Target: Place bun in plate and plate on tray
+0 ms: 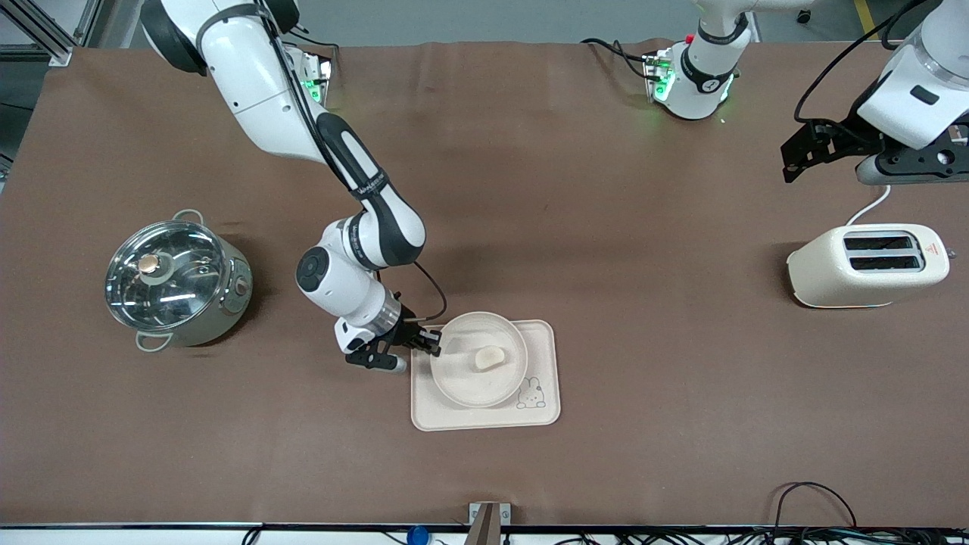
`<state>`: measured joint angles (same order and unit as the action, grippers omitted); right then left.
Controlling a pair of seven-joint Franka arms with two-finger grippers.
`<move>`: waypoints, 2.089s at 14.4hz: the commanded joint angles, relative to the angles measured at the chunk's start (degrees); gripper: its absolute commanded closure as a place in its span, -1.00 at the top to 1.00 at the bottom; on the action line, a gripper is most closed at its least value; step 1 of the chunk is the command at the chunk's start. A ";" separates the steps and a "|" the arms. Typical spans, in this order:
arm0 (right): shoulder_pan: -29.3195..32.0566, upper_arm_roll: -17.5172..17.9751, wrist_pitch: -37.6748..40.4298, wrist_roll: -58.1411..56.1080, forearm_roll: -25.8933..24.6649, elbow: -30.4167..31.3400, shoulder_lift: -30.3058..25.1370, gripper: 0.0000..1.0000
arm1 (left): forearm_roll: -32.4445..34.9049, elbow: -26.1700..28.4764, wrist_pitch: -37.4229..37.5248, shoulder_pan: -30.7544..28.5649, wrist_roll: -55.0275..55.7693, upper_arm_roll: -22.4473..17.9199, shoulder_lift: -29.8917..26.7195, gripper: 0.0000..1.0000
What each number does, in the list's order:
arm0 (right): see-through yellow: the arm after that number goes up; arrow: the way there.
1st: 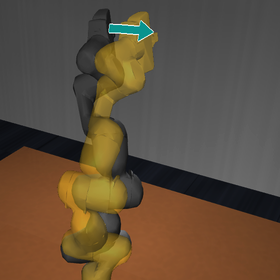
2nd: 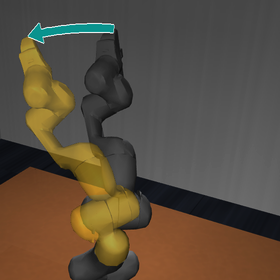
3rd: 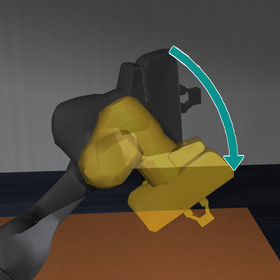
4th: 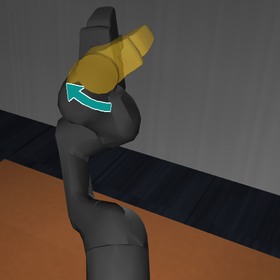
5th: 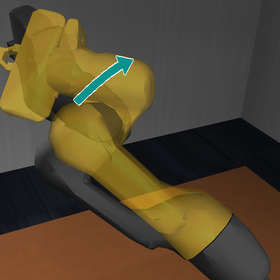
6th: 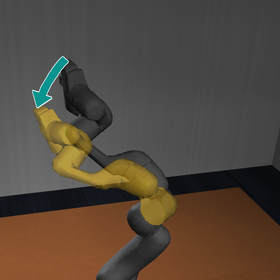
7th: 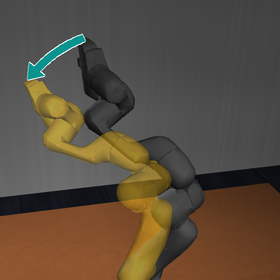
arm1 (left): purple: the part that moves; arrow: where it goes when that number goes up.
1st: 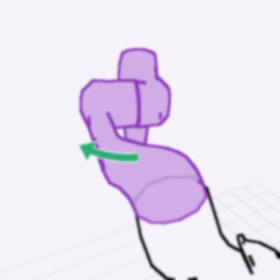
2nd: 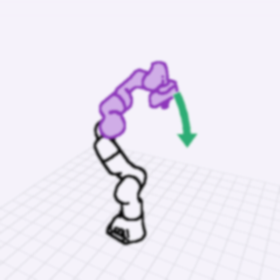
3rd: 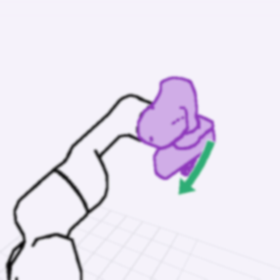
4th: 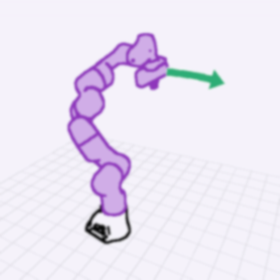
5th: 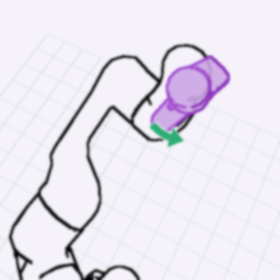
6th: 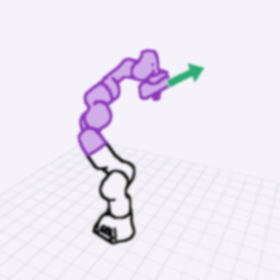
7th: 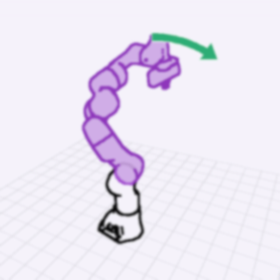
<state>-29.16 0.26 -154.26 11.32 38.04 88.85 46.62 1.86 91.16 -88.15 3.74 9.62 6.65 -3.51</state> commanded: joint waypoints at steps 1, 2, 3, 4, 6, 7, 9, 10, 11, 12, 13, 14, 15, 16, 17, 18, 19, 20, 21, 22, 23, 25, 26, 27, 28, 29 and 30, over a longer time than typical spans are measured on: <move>0.59 0.27 0.19 0.90 0.37 -3.85 2.50 -0.99 | -0.28 1.56 -2.46 -0.23 -1.10 -0.32 -0.45 1.00; 0.51 -0.34 0.28 0.90 0.37 -4.29 2.94 -0.99 | -0.28 1.56 -2.81 -0.31 -1.10 -0.32 -0.36 1.00; 0.59 -0.61 0.37 0.81 0.37 -4.56 3.30 -0.99 | -0.28 1.48 -2.90 -0.40 -1.10 -0.32 -0.36 1.00; 0.51 -0.70 0.45 0.81 0.28 -4.91 3.47 -0.99 | -0.37 1.39 -2.91 -0.49 -1.10 -0.41 -0.28 1.00; 0.59 -0.70 0.46 0.81 -0.15 -4.91 3.48 -0.99 | -0.37 1.30 -2.82 -1.10 -1.19 -0.32 -0.36 1.00; 0.33 -1.31 0.54 0.81 -0.24 -4.91 3.48 -0.99 | -0.37 1.30 -2.64 -1.11 -1.19 -0.41 -0.36 1.00; -0.28 -1.93 0.54 0.81 -0.33 -4.91 3.56 -0.99 | -0.37 1.21 -2.64 -1.11 -1.19 -0.41 -0.45 1.00; -0.28 -1.93 0.54 0.81 -0.33 -4.91 3.56 -0.99 | -0.37 1.21 -2.56 -1.11 -1.19 -0.41 -0.54 1.00; -0.28 -1.93 0.54 0.81 -0.33 -4.91 3.65 -0.99 | -0.37 1.04 -2.47 -1.11 -1.10 -0.41 -0.45 1.00; -0.28 -1.93 0.46 0.81 -0.33 -4.91 3.74 -0.99 | -0.37 0.95 -2.55 -1.11 -1.19 -0.41 -0.45 1.00; -0.37 -2.01 0.28 0.90 -0.33 -4.91 4.00 -0.99 | -0.37 1.04 -2.47 -1.02 -1.19 -0.41 -0.45 1.00; -0.55 -2.02 0.02 0.90 -0.33 -4.83 4.09 -0.99 | -0.37 0.95 -2.38 -1.11 -1.19 -0.41 -0.45 1.00; -0.55 -2.02 0.02 0.98 -0.33 -4.83 4.18 -0.99 | -0.28 0.95 -2.29 -1.11 -1.27 -0.41 -0.54 1.00; -0.55 -2.02 0.02 0.98 -0.42 -4.83 4.27 -0.99 | -0.37 0.95 -2.29 -1.11 -1.27 -0.41 -0.54 1.00; -0.55 -2.02 0.02 0.98 -0.51 -4.83 4.27 -0.99 | -0.37 0.95 -2.29 -1.11 -1.19 -0.41 -0.54 1.00; -0.46 -1.93 0.10 0.98 -0.51 -4.83 4.18 -0.93 | -0.28 0.95 -2.29 -1.11 -1.19 -0.41 -0.54 1.00; -0.46 -1.93 0.19 1.07 -0.42 -4.83 4.09 -0.72 | -0.37 0.95 -2.20 -1.11 -1.19 -0.41 -0.54 1.00; -0.20 -1.93 0.54 1.25 -0.42 -4.83 4.00 -0.33 | -0.28 0.95 -1.77 -1.11 -1.27 -0.41 -0.71 1.00; 0.06 -1.84 0.72 1.51 -0.25 -4.74 3.22 -0.15 | -0.28 0.95 -1.24 -1.11 -1.27 -0.41 -0.80 1.00; -0.28 -1.84 0.89 2.12 -0.16 -4.48 2.34 0.08 | -0.37 0.95 -1.15 -1.19 -1.27 -0.41 -0.89 1.00; -0.37 -1.84 2.81 3.34 -0.16 -4.47 1.72 0.21 | -0.28 0.95 -0.97 -2.06 -1.36 -0.41 -0.98 1.00; -0.37 -1.84 8.42 5.28 -0.16 -4.39 -1.86 0.66 | -0.37 1.12 0.25 -2.42 -3.37 -0.41 -1.15 1.00; -0.29 -1.93 10.89 5.38 -0.24 -4.21 -3.45 0.96 | -0.37 1.04 0.78 -2.60 -3.56 -0.41 -1.15 1.00; 0.06 -2.01 12.92 5.38 -0.42 -3.60 -5.12 1.00 | -0.28 1.04 0.79 -2.69 -3.73 -0.41 -1.24 1.00; 0.24 -2.10 14.50 5.38 -0.42 -2.81 -6.70 1.00 | -0.28 1.30 0.70 -2.69 -3.82 -0.41 -1.68 1.00; 0.24 -3.23 15.82 5.38 -0.51 -1.15 -8.81 1.00 | -0.28 1.39 0.70 -2.69 -3.74 -0.32 -1.77 1.00; 0.16 -4.29 17.32 5.38 -0.51 0.43 -11.26 1.00 | -0.28 1.39 0.61 -2.69 -3.82 -0.32 -1.86 1.00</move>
<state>-29.38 -2.72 -139.24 15.99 37.94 83.49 41.41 1.86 92.07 -88.15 1.21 6.81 6.34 -3.97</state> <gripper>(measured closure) 0.009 0.000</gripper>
